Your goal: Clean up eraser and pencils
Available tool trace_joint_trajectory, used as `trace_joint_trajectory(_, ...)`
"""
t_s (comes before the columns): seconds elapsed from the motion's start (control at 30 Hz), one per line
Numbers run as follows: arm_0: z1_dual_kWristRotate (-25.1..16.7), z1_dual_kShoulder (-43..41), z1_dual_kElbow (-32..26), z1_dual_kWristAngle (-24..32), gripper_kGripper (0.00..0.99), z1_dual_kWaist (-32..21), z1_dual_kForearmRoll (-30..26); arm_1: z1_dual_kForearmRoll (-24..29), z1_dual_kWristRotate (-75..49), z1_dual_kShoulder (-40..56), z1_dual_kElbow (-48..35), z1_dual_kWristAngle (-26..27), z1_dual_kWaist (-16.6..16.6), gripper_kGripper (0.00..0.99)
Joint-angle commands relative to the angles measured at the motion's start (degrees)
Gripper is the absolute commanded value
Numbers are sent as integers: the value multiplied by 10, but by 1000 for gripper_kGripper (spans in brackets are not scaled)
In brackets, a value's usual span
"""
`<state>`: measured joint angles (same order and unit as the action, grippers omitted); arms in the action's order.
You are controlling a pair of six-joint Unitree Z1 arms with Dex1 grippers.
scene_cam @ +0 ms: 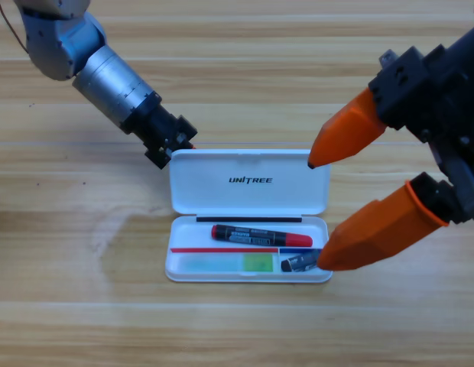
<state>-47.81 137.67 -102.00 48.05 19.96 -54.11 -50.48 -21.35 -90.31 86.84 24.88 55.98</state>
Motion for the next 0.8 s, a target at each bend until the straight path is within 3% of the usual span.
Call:
trace_joint_trajectory(0.03,-7,-22,5,2,0,61,-24,8,9,-25,-4,10,8,989)
trace_joint_trajectory(0.8,0,-57,36,-88,0,137,-27,8,12,-32,-2,17,10,990)
